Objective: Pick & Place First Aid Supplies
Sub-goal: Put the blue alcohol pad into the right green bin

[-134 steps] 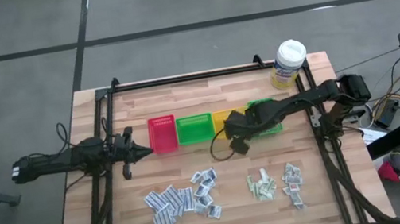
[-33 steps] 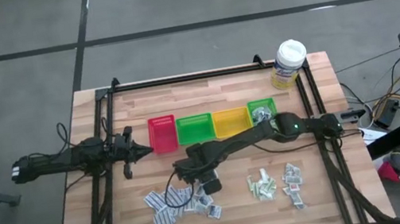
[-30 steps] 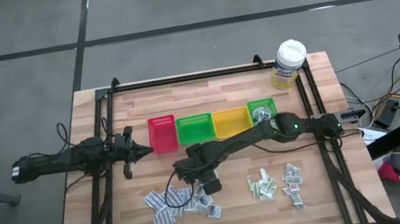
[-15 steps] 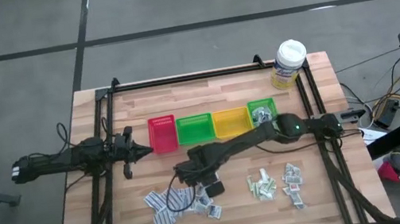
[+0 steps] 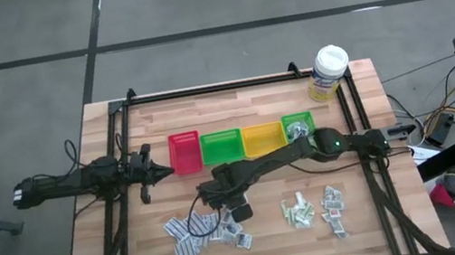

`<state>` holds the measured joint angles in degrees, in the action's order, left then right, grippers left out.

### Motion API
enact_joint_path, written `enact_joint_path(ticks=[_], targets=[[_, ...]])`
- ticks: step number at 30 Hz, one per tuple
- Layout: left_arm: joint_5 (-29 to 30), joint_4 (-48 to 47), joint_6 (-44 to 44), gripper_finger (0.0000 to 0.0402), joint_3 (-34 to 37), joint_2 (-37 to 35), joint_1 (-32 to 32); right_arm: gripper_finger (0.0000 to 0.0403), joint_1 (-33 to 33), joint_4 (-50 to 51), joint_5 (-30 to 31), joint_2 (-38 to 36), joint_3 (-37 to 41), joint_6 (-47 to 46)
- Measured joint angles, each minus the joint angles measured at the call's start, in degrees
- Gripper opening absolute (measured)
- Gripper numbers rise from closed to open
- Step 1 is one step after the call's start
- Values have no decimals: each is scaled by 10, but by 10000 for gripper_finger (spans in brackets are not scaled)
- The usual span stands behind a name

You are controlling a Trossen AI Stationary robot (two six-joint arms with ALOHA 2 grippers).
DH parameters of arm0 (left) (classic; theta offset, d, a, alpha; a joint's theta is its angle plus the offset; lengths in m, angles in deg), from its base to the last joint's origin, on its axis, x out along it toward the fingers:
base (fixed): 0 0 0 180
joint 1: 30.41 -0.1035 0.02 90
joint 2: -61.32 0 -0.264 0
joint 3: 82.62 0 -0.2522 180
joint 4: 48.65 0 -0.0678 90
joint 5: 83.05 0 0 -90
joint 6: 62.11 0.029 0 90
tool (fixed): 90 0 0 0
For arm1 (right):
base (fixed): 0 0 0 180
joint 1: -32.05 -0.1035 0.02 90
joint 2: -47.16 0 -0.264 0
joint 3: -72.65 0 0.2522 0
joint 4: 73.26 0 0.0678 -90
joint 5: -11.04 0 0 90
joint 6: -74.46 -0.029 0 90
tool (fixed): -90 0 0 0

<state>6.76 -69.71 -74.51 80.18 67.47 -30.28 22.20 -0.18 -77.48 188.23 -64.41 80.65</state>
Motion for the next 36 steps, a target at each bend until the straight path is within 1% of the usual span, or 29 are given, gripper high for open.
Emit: enact_joint_path(ticks=[10, 15, 22, 36], targets=[[1, 0, 16, 0, 0, 0, 0, 137, 1, -10, -4, 0, 13, 0], [2, 0, 17, 0, 0, 0, 0, 130, 3, -15, -5, 0, 23, 11], [2, 0, 34, 0, 0, 0, 0, 107, 4, -17, -5, 0, 24, 33], [2, 0, 33, 0, 0, 0, 0, 54, 5, -32, -5, 0, 24, 40]])
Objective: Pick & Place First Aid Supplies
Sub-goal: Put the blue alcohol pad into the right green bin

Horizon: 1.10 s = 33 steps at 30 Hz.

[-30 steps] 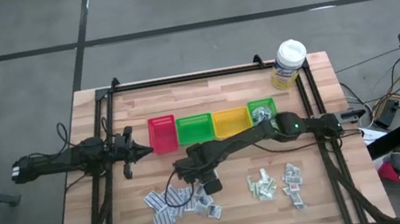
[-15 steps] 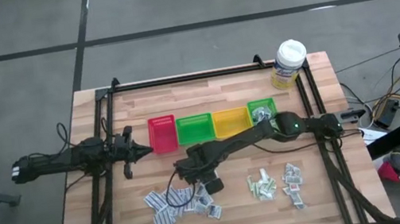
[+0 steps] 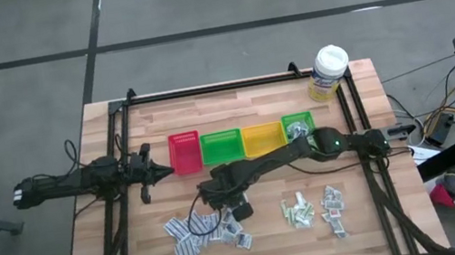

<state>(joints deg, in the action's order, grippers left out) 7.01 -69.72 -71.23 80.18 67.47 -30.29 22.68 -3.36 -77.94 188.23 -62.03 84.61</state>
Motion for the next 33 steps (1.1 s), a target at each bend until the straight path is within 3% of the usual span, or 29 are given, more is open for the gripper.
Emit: enact_joint_path(ticks=[10, 16, 26, 33], targets=[[0, 0, -1, 0, 0, 0, 0, 13, 0, -12, 5, 0, 0, 6], [0, 0, -1, 0, 0, 0, 0, 8, 0, -15, 8, 0, 0, 6], [0, 0, -1, 0, 0, 0, 0, 8, 1, 11, 72, -7, -17, -6], [0, -1, -1, 0, 0, 0, 0, 8, 0, 82, 129, -18, -59, -81]])
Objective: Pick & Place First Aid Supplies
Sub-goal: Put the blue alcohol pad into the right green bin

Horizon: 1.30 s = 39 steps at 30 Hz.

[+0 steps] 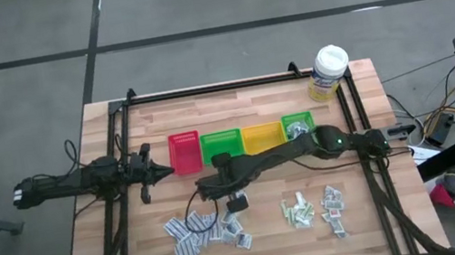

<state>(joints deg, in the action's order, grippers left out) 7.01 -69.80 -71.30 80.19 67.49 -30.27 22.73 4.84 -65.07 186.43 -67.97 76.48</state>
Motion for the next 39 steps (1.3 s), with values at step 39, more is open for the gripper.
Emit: enact_joint_path(ticks=[39], targets=[[0, -4, -13, 0, 0, 1, 0, 8, 108, 257, 144, -62, 8, -384]])
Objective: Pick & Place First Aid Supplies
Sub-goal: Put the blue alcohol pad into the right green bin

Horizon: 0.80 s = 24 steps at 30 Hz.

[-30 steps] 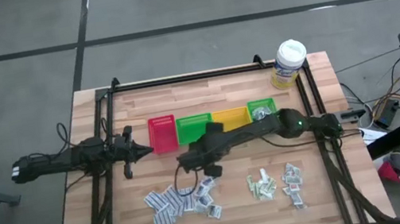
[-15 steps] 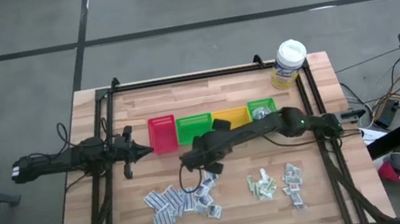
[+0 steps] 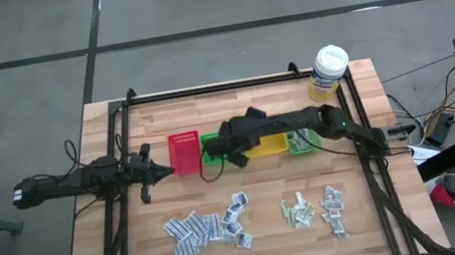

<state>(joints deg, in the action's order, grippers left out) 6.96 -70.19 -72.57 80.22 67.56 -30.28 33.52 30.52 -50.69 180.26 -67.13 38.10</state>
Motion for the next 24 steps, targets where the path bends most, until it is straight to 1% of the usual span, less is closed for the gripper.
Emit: enact_joint_path(ticks=[3, 6, 8, 10, 15, 24], targets=[[-1, -1, 0, 0, 0, 2, 0, 8, 23, 0, -1, -2, 8, -1], [-2, -3, 0, 0, 0, 4, 0, 8, 42, 0, -31, -12, 27, -13], [-2, -4, 0, 0, 0, 4, 0, 8, 51, 0, -49, -25, 53, -25], [-3, -6, 0, 0, 0, 5, 0, 8, 55, 0, -52, -43, 90, -36], [-3, -6, -2, 0, 0, 5, 0, 8, 57, 0, -54, -117, 207, -94], [-3, -6, -9, 0, 0, 7, 0, 8, 57, -44, -61, -289, 401, -234]])
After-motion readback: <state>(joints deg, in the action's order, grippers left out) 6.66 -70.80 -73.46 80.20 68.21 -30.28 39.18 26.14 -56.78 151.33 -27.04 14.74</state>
